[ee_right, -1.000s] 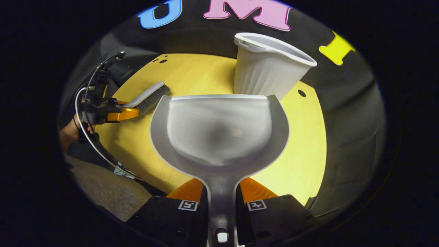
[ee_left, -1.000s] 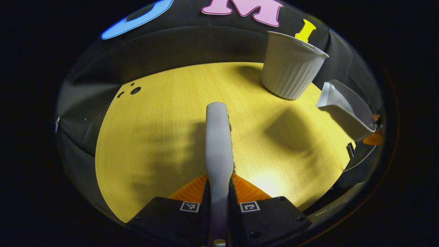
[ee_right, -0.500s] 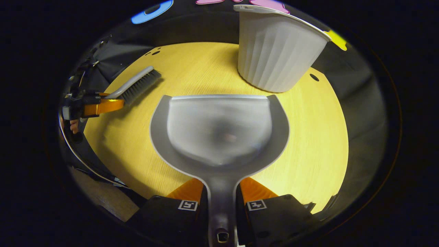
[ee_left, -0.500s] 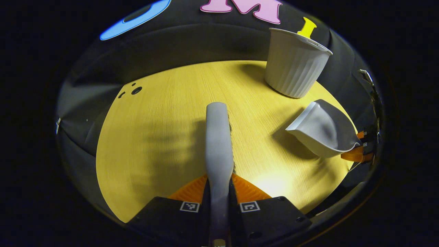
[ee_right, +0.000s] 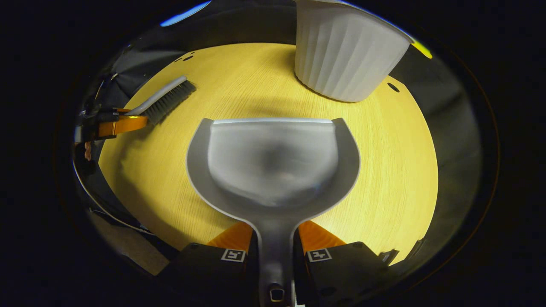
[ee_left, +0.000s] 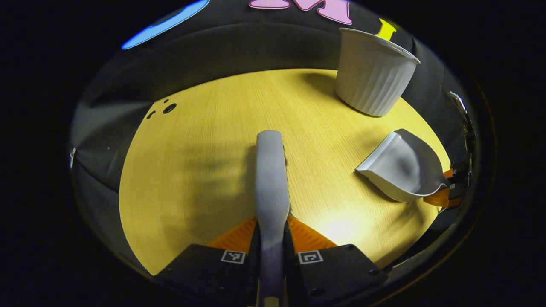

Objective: Pick up the small broom and dustpan from the desktop, sweep the trash into the dustpan with the broom, and then empty the trash into the garbage bin.

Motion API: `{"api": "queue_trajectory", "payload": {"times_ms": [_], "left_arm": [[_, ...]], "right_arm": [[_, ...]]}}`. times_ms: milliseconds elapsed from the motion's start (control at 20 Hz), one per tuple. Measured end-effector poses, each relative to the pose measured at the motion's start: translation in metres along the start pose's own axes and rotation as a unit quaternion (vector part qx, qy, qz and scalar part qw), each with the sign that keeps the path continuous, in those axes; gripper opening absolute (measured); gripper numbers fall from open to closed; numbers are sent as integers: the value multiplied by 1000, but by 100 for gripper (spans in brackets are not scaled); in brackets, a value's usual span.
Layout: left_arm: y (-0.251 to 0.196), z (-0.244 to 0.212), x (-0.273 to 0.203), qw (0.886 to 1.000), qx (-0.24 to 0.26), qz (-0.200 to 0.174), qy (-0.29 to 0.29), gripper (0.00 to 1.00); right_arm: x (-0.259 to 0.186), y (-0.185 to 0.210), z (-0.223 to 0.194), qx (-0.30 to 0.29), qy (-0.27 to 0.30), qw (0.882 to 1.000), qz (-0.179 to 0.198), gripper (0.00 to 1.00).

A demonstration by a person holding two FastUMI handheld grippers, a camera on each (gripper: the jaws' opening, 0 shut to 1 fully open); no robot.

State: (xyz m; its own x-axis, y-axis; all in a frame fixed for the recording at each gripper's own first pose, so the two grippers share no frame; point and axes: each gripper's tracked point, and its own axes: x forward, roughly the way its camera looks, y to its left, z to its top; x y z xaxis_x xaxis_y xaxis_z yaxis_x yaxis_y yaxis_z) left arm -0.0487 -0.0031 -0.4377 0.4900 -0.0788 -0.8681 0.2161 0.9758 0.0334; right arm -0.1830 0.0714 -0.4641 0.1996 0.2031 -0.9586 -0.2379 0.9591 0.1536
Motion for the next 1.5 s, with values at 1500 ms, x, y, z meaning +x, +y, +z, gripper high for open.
{"api": "queue_trajectory", "payload": {"times_ms": [1500], "left_arm": [[-24, 131, -151, 970, -12, -5, -244, 55]], "right_arm": [[-167, -8, 119, 40, -258, 965, -6, 44]]}}
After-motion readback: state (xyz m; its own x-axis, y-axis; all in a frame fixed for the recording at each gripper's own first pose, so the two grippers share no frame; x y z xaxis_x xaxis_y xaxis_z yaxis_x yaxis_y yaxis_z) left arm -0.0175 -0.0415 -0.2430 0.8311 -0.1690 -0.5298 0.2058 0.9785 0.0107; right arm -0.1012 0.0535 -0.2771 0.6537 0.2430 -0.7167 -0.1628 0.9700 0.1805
